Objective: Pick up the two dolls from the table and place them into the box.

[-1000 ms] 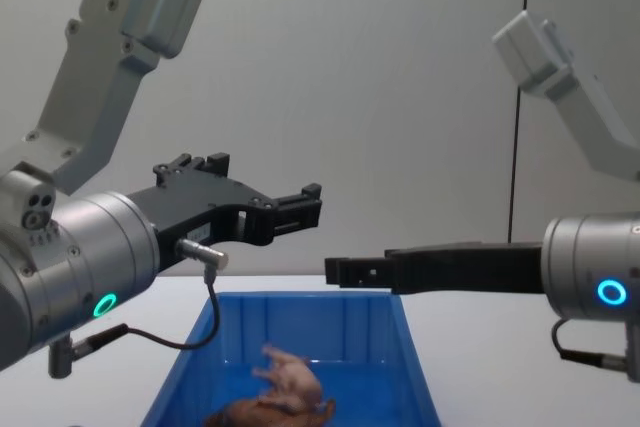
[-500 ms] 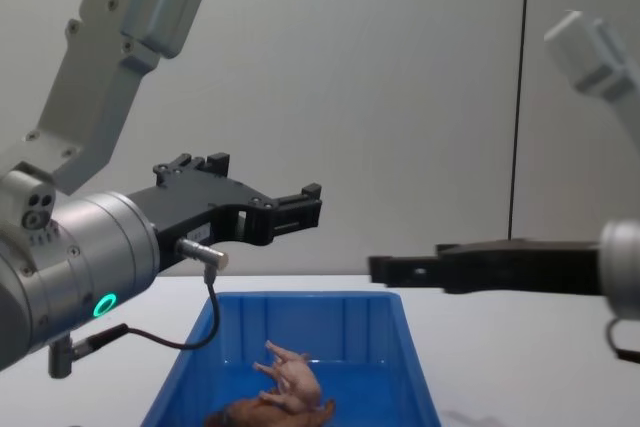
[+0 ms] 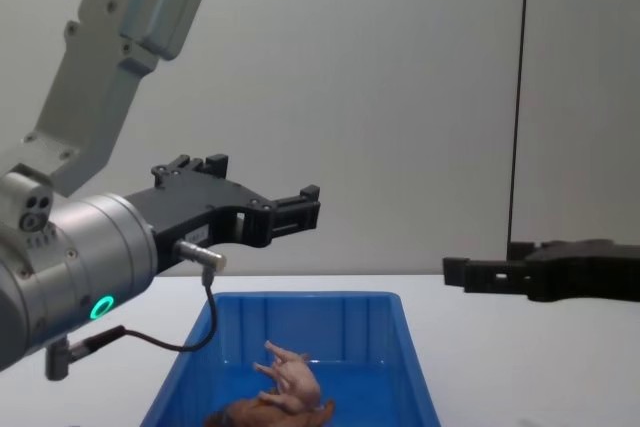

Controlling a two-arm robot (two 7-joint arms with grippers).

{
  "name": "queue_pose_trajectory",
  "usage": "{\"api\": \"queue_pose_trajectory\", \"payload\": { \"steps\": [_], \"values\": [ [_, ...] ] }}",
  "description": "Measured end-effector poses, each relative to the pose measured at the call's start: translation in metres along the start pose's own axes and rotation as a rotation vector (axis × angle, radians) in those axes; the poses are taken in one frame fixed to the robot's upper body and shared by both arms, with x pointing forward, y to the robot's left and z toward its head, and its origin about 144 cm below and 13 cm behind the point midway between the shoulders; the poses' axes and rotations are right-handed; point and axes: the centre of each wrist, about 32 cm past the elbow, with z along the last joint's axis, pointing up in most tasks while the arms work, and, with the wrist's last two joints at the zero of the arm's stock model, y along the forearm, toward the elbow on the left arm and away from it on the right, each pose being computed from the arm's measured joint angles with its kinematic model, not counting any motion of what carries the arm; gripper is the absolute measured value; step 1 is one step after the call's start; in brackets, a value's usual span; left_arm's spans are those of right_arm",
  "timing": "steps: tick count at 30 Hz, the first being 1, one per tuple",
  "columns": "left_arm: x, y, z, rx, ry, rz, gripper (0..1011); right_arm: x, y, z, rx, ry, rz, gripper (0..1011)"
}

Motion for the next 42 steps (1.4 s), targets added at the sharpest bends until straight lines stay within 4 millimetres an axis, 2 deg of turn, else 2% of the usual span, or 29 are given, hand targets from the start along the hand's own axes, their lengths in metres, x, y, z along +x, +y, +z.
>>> {"api": "queue_pose_trajectory", "payload": {
  "steps": [8, 19, 22, 34, 42],
  "values": [
    [0.002, 0.011, 0.000, 0.016, -0.016, 0.023, 1002, 0.003, -0.009, -0.002, 0.007, -0.007, -0.008, 1001],
    [0.007, 0.050, -0.006, 0.089, -0.036, 0.097, 1002, 0.005, -0.016, -0.003, 0.011, -0.014, -0.013, 1001],
    [0.010, 0.066, -0.011, 0.122, -0.037, 0.116, 1002, 0.005, -0.017, -0.003, 0.011, -0.015, -0.014, 1001],
    [0.017, 0.104, -0.030, 0.205, -0.026, 0.136, 1002, 0.006, -0.019, -0.003, 0.012, -0.017, -0.016, 1001],
    [0.021, 0.118, -0.043, 0.237, -0.015, 0.130, 1002, 0.006, -0.019, -0.003, 0.013, -0.017, -0.016, 1001]
  ]
}}
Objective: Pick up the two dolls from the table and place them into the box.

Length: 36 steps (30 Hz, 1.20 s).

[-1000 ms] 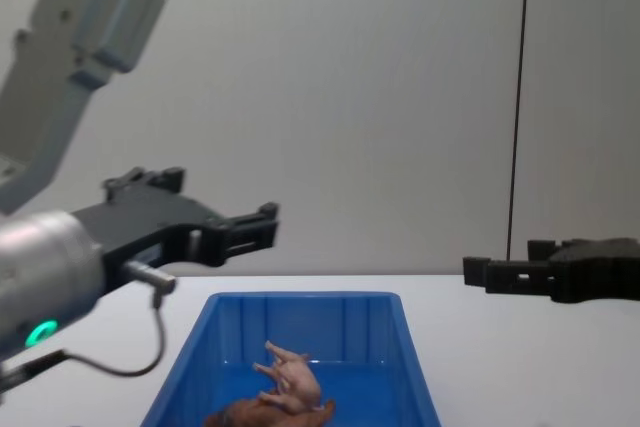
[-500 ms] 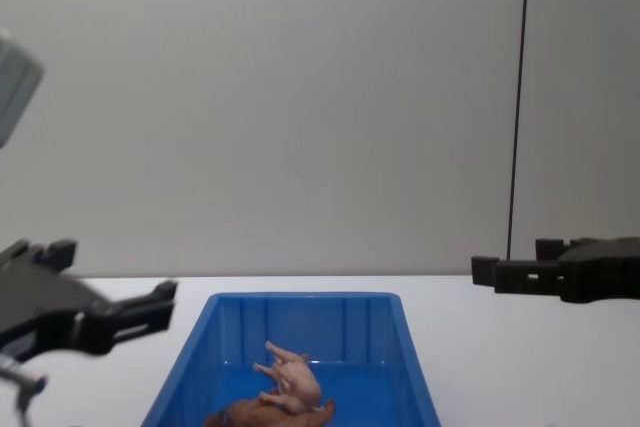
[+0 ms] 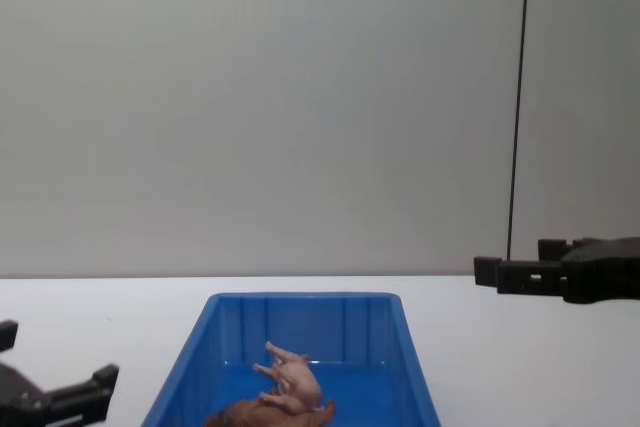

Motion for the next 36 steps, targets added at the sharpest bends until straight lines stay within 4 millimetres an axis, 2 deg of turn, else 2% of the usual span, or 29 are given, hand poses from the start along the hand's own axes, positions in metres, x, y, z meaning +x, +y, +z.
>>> {"api": "queue_pose_trajectory", "payload": {
  "steps": [18, 36],
  "values": [
    [0.012, 0.002, -0.034, 0.041, 0.020, -0.087, 1002, 0.000, -0.001, 0.000, 0.000, -0.001, -0.001, 1001],
    [0.023, -0.015, -0.054, 0.069, 0.017, -0.171, 1002, 0.000, -0.001, 0.000, 0.000, -0.001, -0.001, 1001]
  ]
}}
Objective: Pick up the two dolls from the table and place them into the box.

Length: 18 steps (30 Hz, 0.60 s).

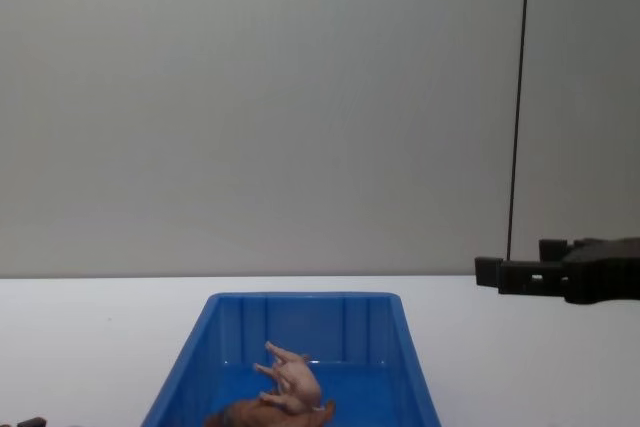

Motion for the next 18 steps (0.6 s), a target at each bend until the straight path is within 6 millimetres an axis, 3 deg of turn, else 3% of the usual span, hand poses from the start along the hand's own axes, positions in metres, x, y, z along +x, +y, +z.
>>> {"api": "queue_pose_trajectory", "payload": {
  "steps": [6, 18],
  "values": [
    [0.005, -0.008, 0.000, 0.000, -0.013, -0.018, 944, 0.000, 0.000, 0.000, 0.000, 0.000, 0.000, 1001],
    [0.017, -0.027, 0.003, 0.029, -0.039, -0.045, 617, 0.000, 0.000, 0.000, 0.000, 0.000, 0.000, 1001]
  ]
}}
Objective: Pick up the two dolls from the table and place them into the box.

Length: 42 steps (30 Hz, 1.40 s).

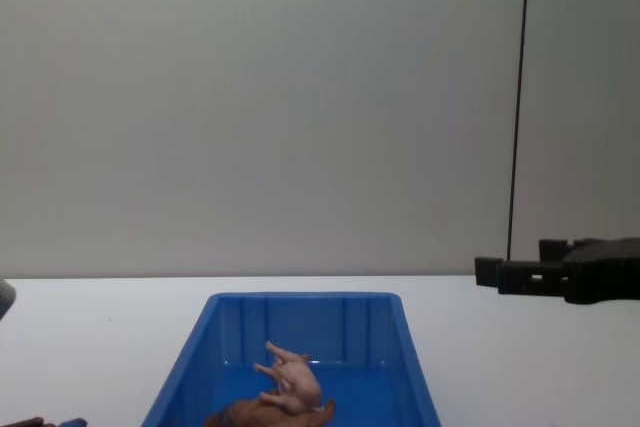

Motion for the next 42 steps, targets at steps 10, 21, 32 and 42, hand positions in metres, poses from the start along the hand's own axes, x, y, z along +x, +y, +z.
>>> {"api": "queue_pose_trajectory", "payload": {
  "steps": [10, 21, 32, 42],
  "values": [
    [0.009, -0.008, 0.016, -0.020, -0.037, 0.006, 457, 0.000, 0.000, 0.000, 0.000, 0.000, 0.000, 1001],
    [0.019, -0.024, 0.063, -0.112, -0.119, 0.023, 380, 0.000, 0.000, 0.000, 0.000, 0.000, 0.000, 1001],
    [0.017, -0.055, 0.120, -0.215, -0.219, 0.005, 382, 0.000, 0.000, 0.000, 0.000, 0.000, 0.000, 1001],
    [0.008, -0.083, 0.150, -0.274, -0.238, -0.044, 731, 0.000, 0.000, 0.000, 0.000, 0.000, 0.000, 1001]
  ]
}}
